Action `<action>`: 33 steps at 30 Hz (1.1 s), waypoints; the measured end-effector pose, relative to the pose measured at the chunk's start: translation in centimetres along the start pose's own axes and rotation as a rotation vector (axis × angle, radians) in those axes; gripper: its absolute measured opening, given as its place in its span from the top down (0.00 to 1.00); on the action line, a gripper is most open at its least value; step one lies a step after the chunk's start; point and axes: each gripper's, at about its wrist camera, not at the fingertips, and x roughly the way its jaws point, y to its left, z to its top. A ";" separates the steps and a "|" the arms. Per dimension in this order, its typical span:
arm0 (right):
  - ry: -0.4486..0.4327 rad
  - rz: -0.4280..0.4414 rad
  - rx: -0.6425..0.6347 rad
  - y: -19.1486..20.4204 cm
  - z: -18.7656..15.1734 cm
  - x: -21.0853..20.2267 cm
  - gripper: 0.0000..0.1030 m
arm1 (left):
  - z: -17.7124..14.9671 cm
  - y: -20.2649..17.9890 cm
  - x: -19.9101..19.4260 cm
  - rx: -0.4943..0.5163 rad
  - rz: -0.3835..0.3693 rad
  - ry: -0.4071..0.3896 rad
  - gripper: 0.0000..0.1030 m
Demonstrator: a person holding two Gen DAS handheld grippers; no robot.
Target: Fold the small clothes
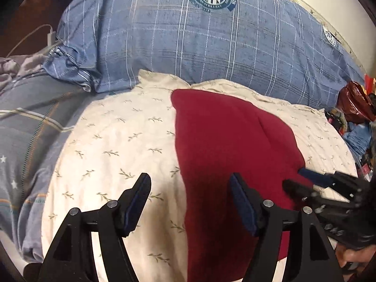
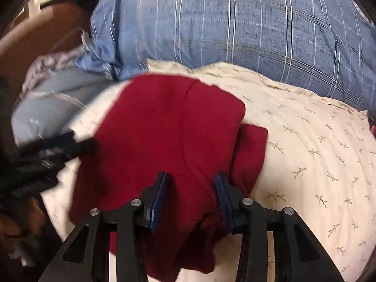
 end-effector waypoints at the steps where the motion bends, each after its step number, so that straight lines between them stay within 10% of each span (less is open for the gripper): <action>1: -0.003 0.002 0.007 -0.1 -0.2 -0.1 0.60 | 0.0 -0.2 -0.2 0.003 0.008 -0.009 0.33; 17: -0.111 -0.051 0.105 -0.4 0.2 -5.2 0.32 | -0.8 -1.6 -2.8 0.017 0.062 -0.072 0.33; 33: -0.058 -0.078 0.118 0.1 0.4 -3.8 0.29 | 0.2 -1.1 -0.9 -0.004 0.089 0.000 0.33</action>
